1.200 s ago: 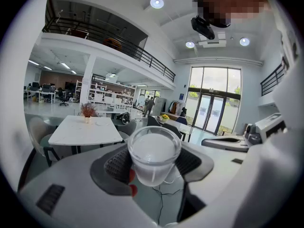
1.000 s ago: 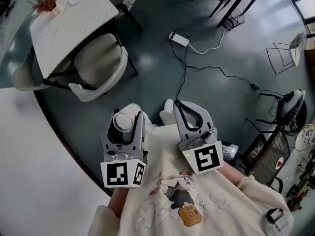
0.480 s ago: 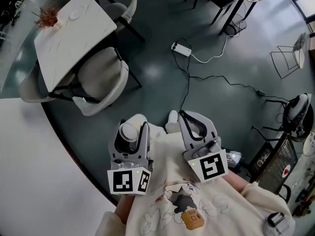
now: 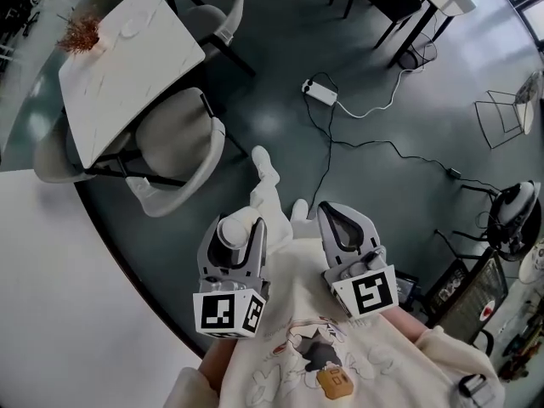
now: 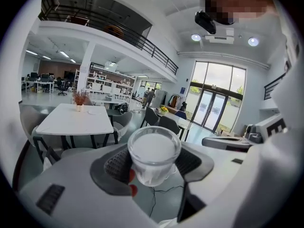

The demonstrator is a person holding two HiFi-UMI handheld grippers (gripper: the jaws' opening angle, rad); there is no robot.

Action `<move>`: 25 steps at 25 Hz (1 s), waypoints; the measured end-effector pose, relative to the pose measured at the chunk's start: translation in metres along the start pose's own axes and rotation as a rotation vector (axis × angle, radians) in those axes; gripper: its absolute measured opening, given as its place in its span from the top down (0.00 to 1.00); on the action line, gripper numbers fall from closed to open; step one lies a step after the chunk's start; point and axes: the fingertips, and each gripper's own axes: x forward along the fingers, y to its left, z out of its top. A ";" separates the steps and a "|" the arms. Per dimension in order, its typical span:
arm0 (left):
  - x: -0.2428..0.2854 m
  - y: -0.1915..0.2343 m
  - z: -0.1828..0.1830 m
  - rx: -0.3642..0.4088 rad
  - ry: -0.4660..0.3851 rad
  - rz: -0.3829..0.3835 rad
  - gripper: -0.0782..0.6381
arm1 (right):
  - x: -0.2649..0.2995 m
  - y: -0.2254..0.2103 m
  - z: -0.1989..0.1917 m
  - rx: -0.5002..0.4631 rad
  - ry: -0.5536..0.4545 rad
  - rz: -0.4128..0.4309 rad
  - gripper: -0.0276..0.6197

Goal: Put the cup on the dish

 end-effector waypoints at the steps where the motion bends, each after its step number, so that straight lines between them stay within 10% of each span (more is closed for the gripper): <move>1: 0.010 0.005 0.003 -0.009 0.006 -0.001 0.51 | 0.010 -0.005 0.003 0.003 -0.001 -0.004 0.95; 14: 0.157 0.086 0.130 -0.023 -0.066 -0.015 0.51 | 0.186 -0.058 0.074 -0.064 0.038 -0.022 0.95; 25: 0.211 0.164 0.163 -0.086 -0.065 0.066 0.51 | 0.295 -0.052 0.092 -0.061 0.081 0.075 0.95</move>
